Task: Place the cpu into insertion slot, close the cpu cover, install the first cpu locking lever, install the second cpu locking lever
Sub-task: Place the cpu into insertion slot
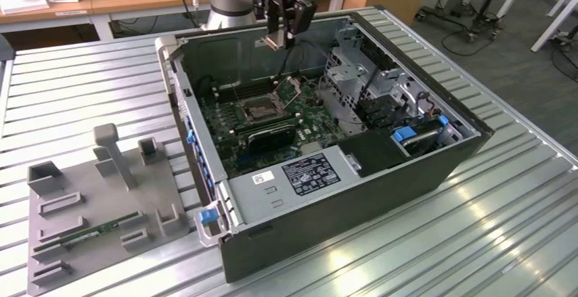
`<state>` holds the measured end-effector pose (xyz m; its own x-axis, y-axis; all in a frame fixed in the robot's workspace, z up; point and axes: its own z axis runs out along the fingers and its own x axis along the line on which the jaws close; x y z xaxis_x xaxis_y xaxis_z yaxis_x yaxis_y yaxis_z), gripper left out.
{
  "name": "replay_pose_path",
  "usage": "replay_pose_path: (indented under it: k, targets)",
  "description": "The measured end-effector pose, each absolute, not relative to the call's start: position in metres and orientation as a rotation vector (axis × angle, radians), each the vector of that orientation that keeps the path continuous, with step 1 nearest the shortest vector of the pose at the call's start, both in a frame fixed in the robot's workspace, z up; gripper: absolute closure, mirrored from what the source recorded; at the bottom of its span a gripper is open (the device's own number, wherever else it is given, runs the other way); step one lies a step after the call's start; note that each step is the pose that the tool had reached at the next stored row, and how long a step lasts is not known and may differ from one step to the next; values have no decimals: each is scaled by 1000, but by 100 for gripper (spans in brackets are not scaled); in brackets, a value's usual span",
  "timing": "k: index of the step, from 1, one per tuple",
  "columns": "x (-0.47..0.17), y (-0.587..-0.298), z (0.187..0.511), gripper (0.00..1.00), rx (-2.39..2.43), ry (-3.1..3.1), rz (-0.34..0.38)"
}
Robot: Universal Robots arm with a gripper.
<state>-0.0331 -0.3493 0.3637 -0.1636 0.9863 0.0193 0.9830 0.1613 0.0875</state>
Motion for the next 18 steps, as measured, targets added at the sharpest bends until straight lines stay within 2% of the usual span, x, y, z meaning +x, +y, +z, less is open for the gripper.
replay_pose_path:
  k: [15,18]
  targets:
    - [-34,-349,363,46,2107,2266,119]
    - [-34,-349,363,46,2117,2276,100]
